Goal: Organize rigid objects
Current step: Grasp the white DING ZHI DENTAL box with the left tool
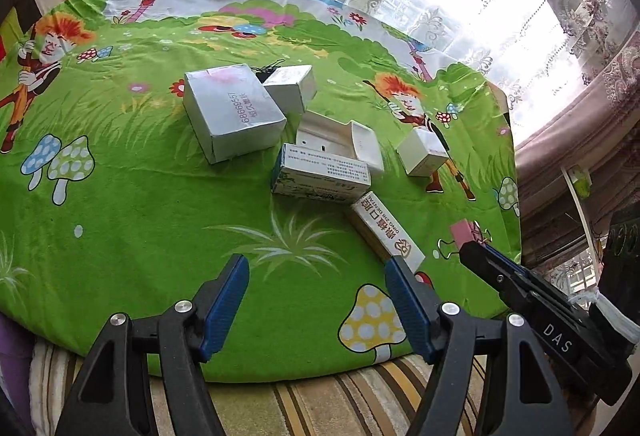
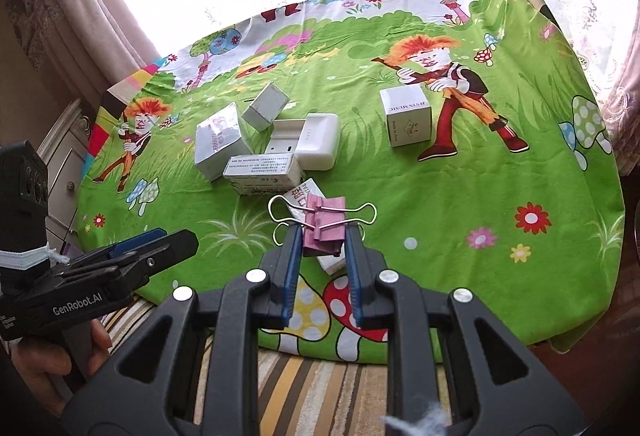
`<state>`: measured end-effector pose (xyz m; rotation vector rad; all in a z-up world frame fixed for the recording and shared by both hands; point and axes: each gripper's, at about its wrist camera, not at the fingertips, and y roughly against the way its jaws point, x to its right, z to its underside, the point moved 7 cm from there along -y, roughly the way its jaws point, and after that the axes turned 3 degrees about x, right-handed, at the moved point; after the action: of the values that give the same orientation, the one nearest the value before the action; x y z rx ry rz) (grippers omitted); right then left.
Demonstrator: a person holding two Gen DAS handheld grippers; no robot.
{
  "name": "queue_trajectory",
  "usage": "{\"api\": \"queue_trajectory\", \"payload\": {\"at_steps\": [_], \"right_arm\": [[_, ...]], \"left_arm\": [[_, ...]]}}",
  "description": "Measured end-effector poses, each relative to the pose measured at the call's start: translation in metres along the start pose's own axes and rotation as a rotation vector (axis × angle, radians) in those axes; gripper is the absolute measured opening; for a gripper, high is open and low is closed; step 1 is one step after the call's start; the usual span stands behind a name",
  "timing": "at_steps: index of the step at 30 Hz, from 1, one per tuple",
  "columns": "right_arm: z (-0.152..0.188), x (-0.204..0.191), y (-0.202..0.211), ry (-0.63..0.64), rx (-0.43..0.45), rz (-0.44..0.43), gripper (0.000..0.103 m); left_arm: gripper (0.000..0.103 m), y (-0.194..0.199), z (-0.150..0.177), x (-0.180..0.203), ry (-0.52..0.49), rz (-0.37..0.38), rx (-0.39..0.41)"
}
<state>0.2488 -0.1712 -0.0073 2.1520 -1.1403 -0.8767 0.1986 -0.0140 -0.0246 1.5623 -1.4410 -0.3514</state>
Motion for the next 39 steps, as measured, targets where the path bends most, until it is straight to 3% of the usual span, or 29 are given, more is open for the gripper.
{"api": "queue_trajectory", "payload": {"at_steps": [7, 14, 20, 22, 26, 27, 39], "right_arm": [[-0.005, 0.047, 0.022, -0.051, 0.049, 0.079, 0.025], [-0.002, 0.074, 0.035, -0.074, 0.072, 0.125, 0.025], [-0.001, 0.078, 0.038, -0.079, 0.076, 0.127, 0.025], [-0.001, 0.077, 0.038, -0.076, 0.078, 0.126, 0.025], [0.000, 0.076, 0.039, -0.076, 0.074, 0.128, 0.025], [0.000, 0.076, 0.039, -0.074, 0.074, 0.129, 0.025], [0.003, 0.051, 0.039, -0.028, 0.055, 0.119, 0.025]], "left_arm": [[0.071, -0.037, -0.001, 0.046, 0.012, 0.000, -0.046], [0.071, -0.069, 0.000, 0.066, -0.043, -0.121, -0.072], [0.070, -0.085, 0.011, 0.079, -0.176, -0.196, -0.100], [0.065, -0.087, 0.012, 0.083, -0.216, -0.212, -0.092], [0.036, -0.085, 0.014, 0.087, -0.261, -0.202, -0.091], [0.034, -0.085, 0.015, 0.087, -0.261, -0.190, -0.094], [0.032, -0.044, 0.022, 0.076, -0.248, -0.157, -0.028]]}}
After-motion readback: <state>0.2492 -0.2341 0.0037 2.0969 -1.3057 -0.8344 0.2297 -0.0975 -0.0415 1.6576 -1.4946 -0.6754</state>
